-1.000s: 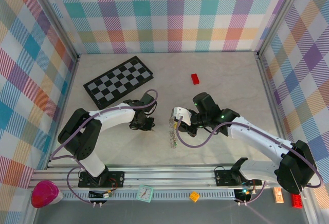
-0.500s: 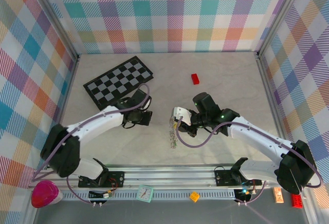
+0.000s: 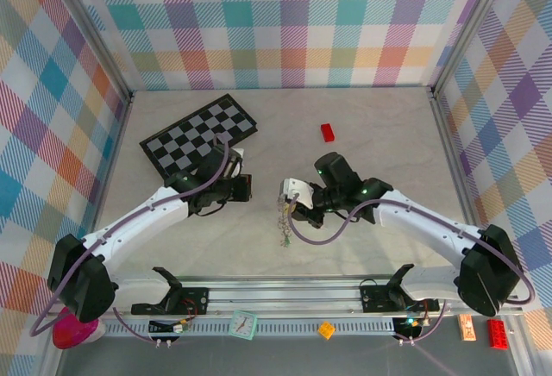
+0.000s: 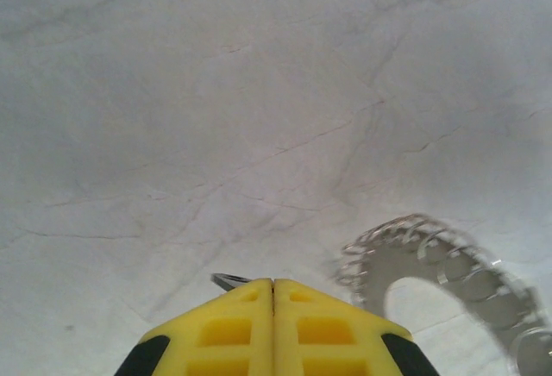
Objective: Put the keys on the keyring
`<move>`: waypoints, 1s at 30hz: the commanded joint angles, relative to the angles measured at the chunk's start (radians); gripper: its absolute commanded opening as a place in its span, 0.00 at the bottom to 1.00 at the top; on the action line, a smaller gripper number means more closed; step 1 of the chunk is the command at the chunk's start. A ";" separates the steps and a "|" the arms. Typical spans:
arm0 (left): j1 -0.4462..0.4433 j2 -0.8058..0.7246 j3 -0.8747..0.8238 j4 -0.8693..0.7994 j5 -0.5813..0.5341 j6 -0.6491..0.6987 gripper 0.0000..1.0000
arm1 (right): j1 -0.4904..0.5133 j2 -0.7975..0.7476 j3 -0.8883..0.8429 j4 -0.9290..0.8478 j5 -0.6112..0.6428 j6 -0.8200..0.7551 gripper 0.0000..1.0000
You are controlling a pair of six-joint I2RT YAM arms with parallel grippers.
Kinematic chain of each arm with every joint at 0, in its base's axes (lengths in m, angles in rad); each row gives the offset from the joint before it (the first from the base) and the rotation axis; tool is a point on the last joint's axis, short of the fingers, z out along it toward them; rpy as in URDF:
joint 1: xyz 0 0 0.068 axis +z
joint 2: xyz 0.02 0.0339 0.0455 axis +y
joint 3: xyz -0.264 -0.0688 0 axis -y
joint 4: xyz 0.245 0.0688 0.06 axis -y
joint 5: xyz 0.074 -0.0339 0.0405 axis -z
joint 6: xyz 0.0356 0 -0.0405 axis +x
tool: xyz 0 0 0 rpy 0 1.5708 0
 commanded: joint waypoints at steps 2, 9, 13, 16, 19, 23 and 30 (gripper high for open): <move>0.011 -0.042 0.027 0.073 0.085 -0.218 0.00 | 0.007 0.023 0.047 0.049 -0.059 -0.008 0.00; 0.011 -0.107 -0.042 0.185 0.163 -0.383 0.00 | 0.007 0.051 0.046 0.092 -0.071 -0.002 0.00; 0.011 -0.114 -0.060 0.225 0.206 -0.425 0.00 | 0.007 0.065 0.046 0.117 -0.086 -0.004 0.00; 0.011 -0.125 -0.083 0.276 0.224 -0.465 0.00 | 0.007 0.078 0.053 0.148 -0.096 0.001 0.00; 0.011 -0.128 -0.092 0.291 0.231 -0.490 0.00 | 0.007 0.092 0.056 0.193 -0.105 0.016 0.00; 0.011 -0.133 -0.112 0.322 0.247 -0.532 0.00 | 0.008 0.114 0.060 0.259 -0.112 0.041 0.00; 0.009 -0.145 -0.114 0.295 0.238 -0.549 0.00 | 0.009 0.138 0.052 0.340 -0.047 0.055 0.00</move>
